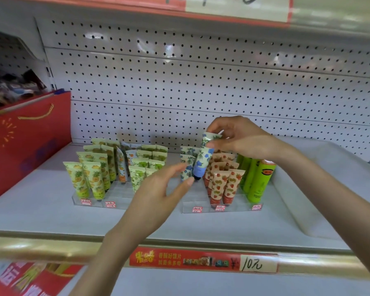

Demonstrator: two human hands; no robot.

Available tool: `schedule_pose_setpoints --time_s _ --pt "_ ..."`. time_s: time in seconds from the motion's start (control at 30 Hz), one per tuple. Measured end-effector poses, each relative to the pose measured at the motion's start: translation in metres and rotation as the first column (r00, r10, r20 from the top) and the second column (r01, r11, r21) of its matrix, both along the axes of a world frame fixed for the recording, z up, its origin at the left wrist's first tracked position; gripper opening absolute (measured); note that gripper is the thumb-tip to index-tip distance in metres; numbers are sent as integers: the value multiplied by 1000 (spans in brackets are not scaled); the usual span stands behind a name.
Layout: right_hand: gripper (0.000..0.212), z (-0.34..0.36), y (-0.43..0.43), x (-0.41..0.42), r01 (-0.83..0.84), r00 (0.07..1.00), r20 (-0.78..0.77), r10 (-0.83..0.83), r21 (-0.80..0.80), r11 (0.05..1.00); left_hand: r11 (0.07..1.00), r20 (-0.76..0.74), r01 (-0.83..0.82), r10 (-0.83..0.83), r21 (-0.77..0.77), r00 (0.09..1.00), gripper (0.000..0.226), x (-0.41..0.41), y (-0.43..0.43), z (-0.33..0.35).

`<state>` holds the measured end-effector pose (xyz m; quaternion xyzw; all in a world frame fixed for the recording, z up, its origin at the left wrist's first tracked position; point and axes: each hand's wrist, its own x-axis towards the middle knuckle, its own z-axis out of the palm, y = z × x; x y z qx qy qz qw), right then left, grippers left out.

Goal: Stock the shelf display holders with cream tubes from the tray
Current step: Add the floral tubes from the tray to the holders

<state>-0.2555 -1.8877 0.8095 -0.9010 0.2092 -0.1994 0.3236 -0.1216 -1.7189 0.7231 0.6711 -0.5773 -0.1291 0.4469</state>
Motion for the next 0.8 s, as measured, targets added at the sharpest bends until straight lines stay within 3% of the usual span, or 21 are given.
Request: schedule_pose_setpoints --time_s 0.13,0.23,0.6,0.8 --pt "14 -10 -14 13 49 985 -156 -69 -126 991 988 402 -39 -26 152 915 63 -8 11 -7" --pt "10 -18 -18 24 17 973 -221 -65 -216 976 979 538 -31 -84 201 839 77 -16 14 -15" --pt "13 -42 -35 44 -27 911 -398 -106 -314 949 969 539 -34 -106 244 836 66 -14 18 -23" --pt "19 -47 -38 46 -17 893 -433 -126 -311 950 970 537 -21 -117 244 836 87 -12 14 -29"
